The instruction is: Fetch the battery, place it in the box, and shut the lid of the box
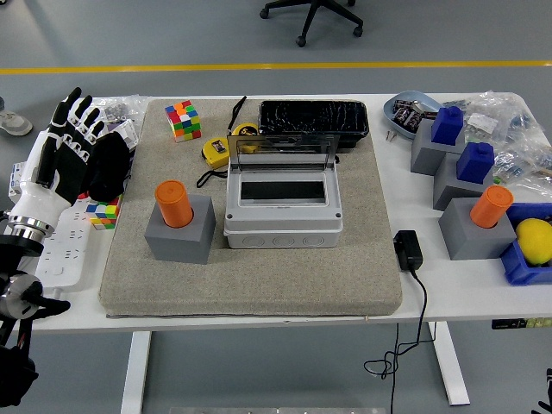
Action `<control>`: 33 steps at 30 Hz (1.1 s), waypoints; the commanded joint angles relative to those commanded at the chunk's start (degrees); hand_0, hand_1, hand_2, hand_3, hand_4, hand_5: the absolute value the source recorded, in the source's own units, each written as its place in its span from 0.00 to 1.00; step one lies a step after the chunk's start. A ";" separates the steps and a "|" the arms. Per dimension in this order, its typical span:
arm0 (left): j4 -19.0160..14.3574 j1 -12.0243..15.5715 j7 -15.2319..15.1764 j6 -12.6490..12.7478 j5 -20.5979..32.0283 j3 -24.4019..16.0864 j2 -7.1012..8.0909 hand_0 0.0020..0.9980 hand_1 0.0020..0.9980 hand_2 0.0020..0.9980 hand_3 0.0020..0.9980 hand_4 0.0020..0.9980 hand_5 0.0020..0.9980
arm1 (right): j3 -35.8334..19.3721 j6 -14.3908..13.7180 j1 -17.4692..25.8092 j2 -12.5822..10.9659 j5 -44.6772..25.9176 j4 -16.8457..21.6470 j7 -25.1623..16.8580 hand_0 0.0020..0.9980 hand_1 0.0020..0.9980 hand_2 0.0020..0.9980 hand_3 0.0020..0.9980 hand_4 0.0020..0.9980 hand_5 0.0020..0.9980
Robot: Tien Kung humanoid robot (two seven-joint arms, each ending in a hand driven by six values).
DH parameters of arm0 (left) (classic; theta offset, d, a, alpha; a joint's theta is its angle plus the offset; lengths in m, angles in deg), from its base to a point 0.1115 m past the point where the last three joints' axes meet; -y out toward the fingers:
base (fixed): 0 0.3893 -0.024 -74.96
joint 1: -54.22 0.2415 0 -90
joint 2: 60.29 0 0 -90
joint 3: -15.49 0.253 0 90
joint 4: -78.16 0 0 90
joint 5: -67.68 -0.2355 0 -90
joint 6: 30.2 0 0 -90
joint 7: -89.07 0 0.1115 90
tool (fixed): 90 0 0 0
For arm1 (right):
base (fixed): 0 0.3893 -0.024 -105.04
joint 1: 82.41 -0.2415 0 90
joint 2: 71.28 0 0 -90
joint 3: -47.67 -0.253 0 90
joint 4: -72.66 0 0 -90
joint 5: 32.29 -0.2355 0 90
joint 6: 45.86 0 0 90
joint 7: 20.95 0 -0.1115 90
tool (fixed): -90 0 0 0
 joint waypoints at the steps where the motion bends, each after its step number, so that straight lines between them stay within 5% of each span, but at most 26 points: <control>1: 0.03 0.01 -0.03 0.06 0.00 0.22 0.03 1.00 1.00 1.00 1.00 1.00 0.76 | 0.01 0.02 0.01 0.00 0.01 0.00 0.02 0.83 0.81 0.77 0.80 1.00 1.00; 13: 1.88 0.35 0.34 -0.02 -0.25 9.06 1.52 0.95 0.99 0.99 1.00 1.00 0.76 | 0.75 -0.01 0.13 -0.12 -0.40 0.00 0.10 0.83 0.80 0.77 0.80 1.00 1.00; 22: 3.03 -0.16 0.52 -1.73 -3.37 11.30 2.22 0.90 0.95 0.94 0.96 1.00 0.72 | 0.67 0.00 0.22 -0.22 -0.25 0.00 0.23 0.83 0.80 0.77 0.80 1.00 1.00; 23: 3.24 -0.21 0.45 -1.89 -3.87 11.43 2.24 0.90 0.95 0.93 0.87 1.00 0.57 | 0.70 0.01 0.23 -0.22 -0.30 0.00 0.23 0.83 0.80 0.76 0.80 1.00 1.00; 28: 3.97 -0.51 0.03 -1.79 -6.89 11.44 2.08 0.90 0.95 0.93 0.87 1.00 0.57 | 0.82 0.05 0.19 -0.18 -0.59 0.00 0.15 0.83 0.80 0.76 0.80 1.00 1.00; 29: 4.04 -0.54 -0.01 -1.75 -7.45 11.45 2.04 0.87 0.88 0.81 0.80 1.00 0.49 | 0.80 0.06 0.18 -0.17 -0.60 0.00 0.15 0.83 0.79 0.76 0.80 1.00 1.00; 33: 3.92 -0.60 -0.06 -1.97 -9.20 11.48 1.86 0.87 0.88 0.81 0.80 1.00 0.49 | 0.67 0.06 0.15 -0.17 -0.58 0.00 0.15 0.83 0.79 0.76 0.80 1.00 1.00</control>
